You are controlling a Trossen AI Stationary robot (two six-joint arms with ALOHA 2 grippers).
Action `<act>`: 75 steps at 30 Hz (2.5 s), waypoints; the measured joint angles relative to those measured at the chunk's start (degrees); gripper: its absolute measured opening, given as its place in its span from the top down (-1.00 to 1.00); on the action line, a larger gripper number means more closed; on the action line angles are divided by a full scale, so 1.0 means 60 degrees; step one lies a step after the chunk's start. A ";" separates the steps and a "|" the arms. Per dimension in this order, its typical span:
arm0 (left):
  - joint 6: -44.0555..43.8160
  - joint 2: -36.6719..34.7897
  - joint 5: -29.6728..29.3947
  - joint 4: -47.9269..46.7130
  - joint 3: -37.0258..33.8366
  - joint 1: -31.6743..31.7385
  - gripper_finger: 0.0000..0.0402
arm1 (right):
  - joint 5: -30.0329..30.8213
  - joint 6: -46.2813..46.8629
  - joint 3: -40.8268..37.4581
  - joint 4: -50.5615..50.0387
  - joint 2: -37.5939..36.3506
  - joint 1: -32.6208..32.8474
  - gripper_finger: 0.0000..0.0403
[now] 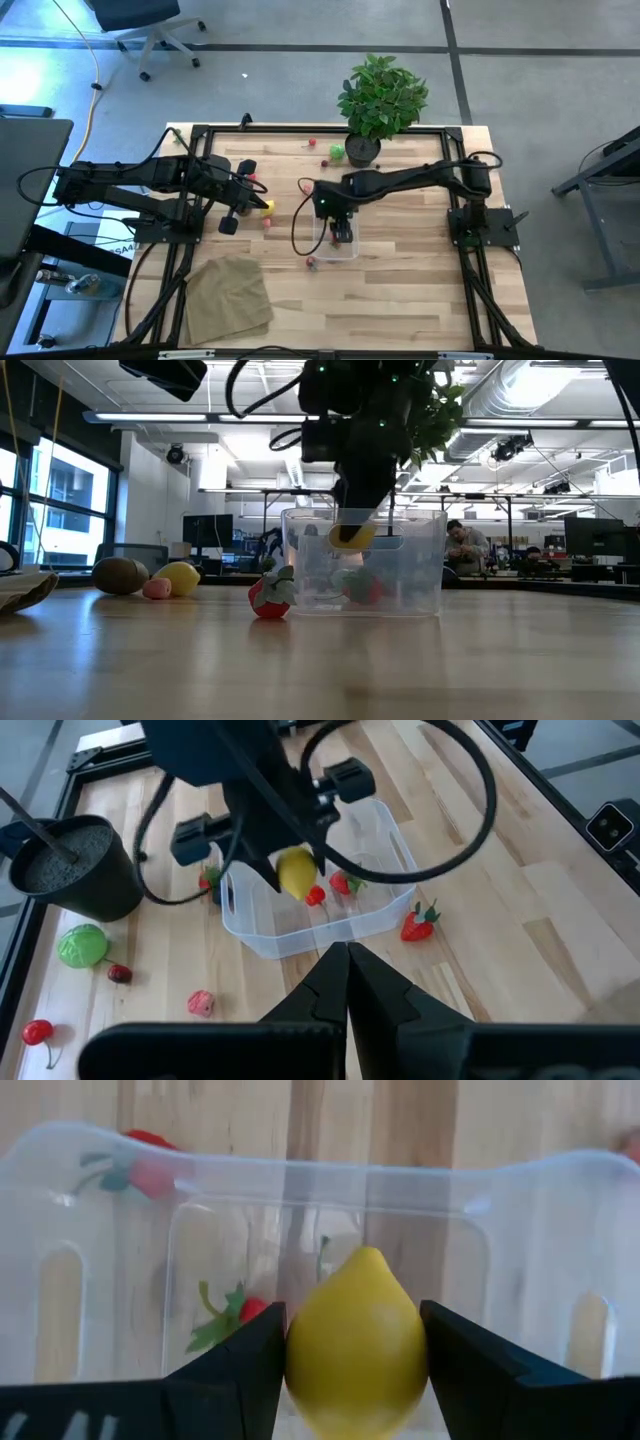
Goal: Pick and placing Produce into tupperware
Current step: Put the lemon into the transparent container, then put the blueberry into the transparent container
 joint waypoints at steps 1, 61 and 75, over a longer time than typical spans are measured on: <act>0.0000 0.0000 0.0000 0.0000 0.0000 0.0002 1.00 | 0.0000 0.0000 0.0004 0.0007 0.0055 0.0003 0.05; 0.0000 0.0000 0.0000 0.0000 0.0004 0.0000 1.00 | 0.2229 0.1357 -0.0547 -0.1096 -0.3928 -0.0067 0.07; 0.0000 0.0000 0.0000 0.0000 0.0004 0.0001 1.00 | 0.4152 0.4535 -0.8147 0.2861 -0.9943 0.0878 0.07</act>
